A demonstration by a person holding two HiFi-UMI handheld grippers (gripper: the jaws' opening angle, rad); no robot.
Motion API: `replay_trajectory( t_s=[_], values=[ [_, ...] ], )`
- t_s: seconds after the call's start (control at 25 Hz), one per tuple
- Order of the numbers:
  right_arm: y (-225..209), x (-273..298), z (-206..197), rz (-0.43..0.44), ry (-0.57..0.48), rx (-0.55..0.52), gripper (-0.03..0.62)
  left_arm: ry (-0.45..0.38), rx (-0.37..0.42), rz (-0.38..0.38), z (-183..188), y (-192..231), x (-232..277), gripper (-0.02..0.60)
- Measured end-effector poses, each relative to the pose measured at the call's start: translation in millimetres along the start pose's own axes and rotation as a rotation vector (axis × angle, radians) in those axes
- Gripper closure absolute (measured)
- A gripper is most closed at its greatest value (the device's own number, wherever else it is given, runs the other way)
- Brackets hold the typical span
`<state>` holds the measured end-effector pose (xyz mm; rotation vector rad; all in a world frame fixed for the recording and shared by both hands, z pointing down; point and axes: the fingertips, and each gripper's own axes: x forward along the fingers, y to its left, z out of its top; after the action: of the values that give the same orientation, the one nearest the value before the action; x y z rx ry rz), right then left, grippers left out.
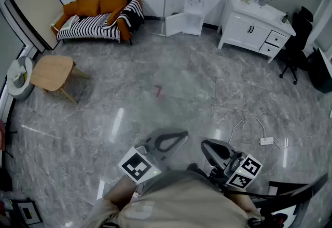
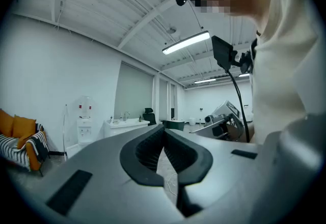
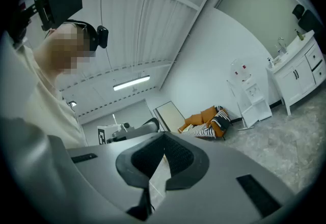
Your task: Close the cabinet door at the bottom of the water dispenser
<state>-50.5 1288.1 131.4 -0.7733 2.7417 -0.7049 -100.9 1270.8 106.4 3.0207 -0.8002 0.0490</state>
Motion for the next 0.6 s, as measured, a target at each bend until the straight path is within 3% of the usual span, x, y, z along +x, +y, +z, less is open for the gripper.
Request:
replay_trajectory(
  t_s=[0.24,0.6],
  values=[
    [-48.2,-50.9,29.0,-0.015,-0.037,0.022,0.579,0.021,-0.022,-0.01,0.8,-16.5,71.0,0.589],
    [-92.3,-100.9,44.7,0.029,-0.056,0.095,0.579,0.077,-0.054,-0.006,-4.2,-40.0,139.2,0.59]
  ],
)
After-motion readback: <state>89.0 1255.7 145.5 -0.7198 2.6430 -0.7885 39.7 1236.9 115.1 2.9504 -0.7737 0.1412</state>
